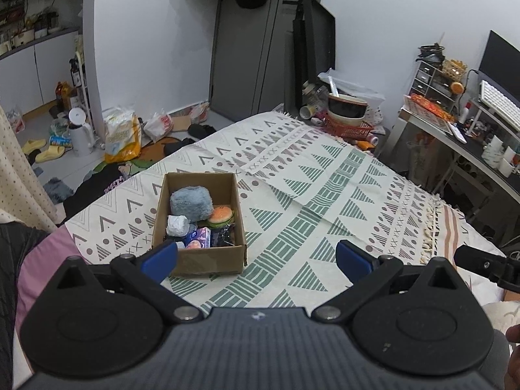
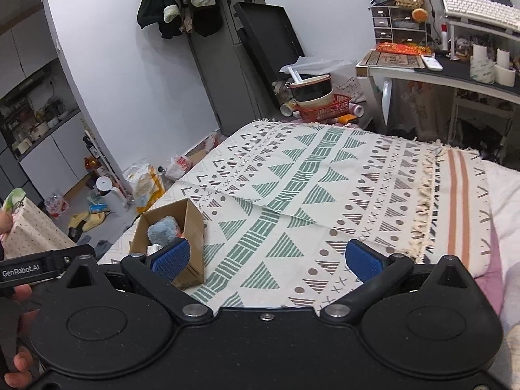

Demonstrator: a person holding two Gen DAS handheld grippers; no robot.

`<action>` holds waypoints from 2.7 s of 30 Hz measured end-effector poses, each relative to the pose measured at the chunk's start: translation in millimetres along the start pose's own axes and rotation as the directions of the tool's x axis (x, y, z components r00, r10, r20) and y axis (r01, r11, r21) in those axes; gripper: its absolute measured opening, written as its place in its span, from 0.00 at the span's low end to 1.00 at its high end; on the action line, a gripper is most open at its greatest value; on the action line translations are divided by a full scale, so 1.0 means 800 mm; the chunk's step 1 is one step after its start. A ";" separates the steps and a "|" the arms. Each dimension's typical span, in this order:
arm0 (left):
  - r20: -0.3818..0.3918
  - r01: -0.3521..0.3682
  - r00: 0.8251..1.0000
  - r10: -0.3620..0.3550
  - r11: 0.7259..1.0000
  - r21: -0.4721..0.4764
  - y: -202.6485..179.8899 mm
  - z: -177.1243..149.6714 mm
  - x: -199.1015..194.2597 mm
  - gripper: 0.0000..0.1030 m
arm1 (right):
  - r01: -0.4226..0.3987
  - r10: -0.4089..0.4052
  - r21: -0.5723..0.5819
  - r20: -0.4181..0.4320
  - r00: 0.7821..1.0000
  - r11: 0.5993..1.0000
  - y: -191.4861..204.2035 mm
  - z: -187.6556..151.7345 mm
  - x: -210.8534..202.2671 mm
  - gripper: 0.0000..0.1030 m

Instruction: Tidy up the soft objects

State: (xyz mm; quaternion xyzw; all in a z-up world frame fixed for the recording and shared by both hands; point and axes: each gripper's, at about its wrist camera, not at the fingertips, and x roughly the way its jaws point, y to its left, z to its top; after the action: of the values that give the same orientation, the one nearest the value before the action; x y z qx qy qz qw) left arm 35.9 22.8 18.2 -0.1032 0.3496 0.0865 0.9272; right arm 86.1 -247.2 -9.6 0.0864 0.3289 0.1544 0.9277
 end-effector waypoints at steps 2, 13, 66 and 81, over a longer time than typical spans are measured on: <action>0.009 0.002 1.000 -0.002 1.000 0.010 -0.002 -0.003 -0.007 1.00 | 0.007 -0.007 -0.007 0.002 1.000 1.000 0.002 -0.003 -0.006 1.00; 0.030 0.012 0.999 -0.013 0.999 0.053 -0.005 -0.023 -0.038 1.00 | 0.029 -0.029 -0.056 0.000 1.000 0.998 0.012 -0.021 -0.029 1.00; 0.042 0.024 0.999 -0.030 0.991 0.134 0.002 -0.045 -0.068 1.00 | 0.090 -0.089 -0.093 0.016 0.996 0.992 0.026 -0.045 -0.057 1.00; 0.048 0.024 0.998 -0.031 0.990 0.140 0.000 -0.039 -0.069 1.00 | 0.080 -0.078 -0.083 0.023 0.997 0.993 0.023 -0.043 -0.058 1.00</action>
State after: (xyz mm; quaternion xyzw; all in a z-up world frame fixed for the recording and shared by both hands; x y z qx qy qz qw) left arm -24.9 9.9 32.2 -0.0409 0.3299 0.0515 0.9417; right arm 25.7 -244.0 -4.5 0.0356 0.3160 0.1304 0.9391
